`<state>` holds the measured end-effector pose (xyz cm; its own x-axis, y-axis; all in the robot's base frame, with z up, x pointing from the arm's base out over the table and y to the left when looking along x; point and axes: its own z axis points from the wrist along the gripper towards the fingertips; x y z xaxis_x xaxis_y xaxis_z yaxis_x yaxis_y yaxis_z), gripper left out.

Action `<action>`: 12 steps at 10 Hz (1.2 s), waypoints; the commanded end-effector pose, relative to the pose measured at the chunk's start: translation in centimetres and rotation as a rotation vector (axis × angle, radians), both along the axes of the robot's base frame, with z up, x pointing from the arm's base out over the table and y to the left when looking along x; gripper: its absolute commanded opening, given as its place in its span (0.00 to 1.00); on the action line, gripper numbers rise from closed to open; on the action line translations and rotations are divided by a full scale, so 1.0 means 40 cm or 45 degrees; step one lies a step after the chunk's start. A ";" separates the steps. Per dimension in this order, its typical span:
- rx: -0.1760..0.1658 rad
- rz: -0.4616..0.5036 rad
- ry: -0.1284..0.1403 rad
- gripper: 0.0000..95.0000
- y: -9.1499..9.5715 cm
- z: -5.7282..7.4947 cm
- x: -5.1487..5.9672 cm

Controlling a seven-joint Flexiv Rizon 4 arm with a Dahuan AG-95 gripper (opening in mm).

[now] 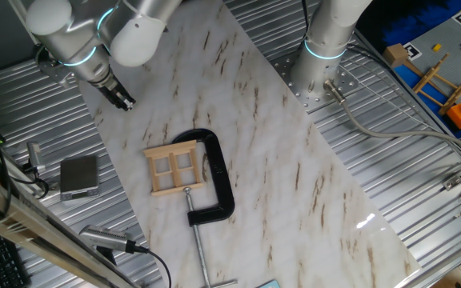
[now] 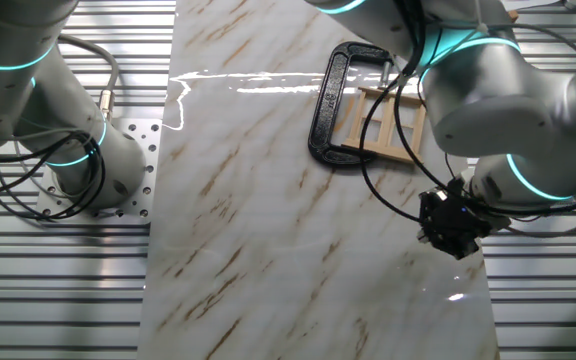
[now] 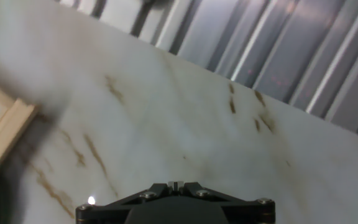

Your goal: Close a sliding window

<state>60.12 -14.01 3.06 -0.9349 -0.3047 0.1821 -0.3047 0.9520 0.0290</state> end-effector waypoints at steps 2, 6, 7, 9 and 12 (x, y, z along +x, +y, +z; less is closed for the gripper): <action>-0.018 -0.171 -0.004 0.00 -0.002 -0.010 -0.006; -0.016 -0.122 -0.001 0.00 -0.035 -0.024 0.006; -0.026 -0.122 0.000 0.00 -0.036 -0.024 0.007; -0.020 -0.120 0.000 0.00 -0.036 -0.022 0.006; -0.049 -0.118 -0.004 0.00 -0.033 -0.008 0.000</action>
